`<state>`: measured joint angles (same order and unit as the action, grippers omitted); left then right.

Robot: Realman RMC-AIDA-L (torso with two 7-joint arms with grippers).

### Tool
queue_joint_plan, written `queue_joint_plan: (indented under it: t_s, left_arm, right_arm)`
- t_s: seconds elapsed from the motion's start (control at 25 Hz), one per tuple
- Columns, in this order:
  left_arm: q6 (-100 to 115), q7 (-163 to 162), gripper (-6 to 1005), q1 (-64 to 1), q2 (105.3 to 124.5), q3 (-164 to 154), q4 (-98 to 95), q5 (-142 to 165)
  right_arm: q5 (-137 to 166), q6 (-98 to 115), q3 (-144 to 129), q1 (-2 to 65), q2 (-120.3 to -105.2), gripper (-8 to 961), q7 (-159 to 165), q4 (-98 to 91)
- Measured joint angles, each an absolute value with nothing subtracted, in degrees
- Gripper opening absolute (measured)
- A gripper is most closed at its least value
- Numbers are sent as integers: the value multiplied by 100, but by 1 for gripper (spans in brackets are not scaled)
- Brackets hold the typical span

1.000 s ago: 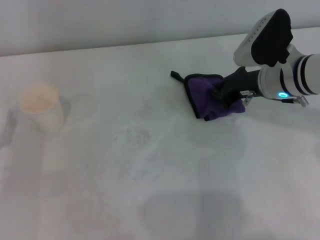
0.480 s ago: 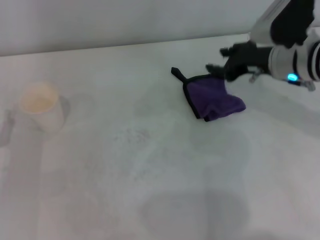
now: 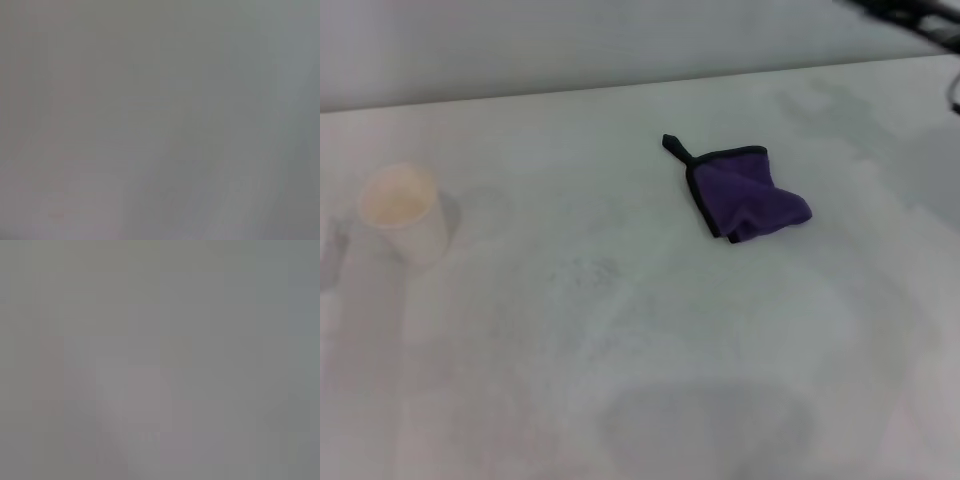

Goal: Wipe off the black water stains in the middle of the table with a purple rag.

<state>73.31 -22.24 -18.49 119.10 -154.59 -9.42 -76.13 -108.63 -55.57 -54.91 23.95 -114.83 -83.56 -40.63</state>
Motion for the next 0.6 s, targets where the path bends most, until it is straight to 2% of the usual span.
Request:
queue_joint_plan:
  t_s: [0.08, 0.2, 0.32, 0.44, 0.6]
  left_arm:
    - [7331, -2224, 877, -1849, 11915, -15460, -967, -7612]
    - [7330, -2224, 877, -1825, 11910, -15460, -957, -7618]
    - [7330, -2224, 876, -1813, 11909, -15459, -938, -7664]
    - [7330, -2224, 876, -1810, 11915, -15460, -940, -7688]
    - [7329, -2224, 876, -1810, 11915, -15460, -940, -7692]
  right_arm:
    - [-11530, -6237, -4555, 2511, -11441, 840, -8678, -3117]
    - [-11785, -6782, -3408, 2531, -11416, 830, -9053, -2374]
    - [-11810, -6855, -2554, 2312, -11498, 824, -9296, -2203]
    - [-11811, -6876, -1922, 2128, -11513, 823, -9818, -1890]
    - [-11808, -7085, -1794, 1998, -11511, 822, -11970, -1388]
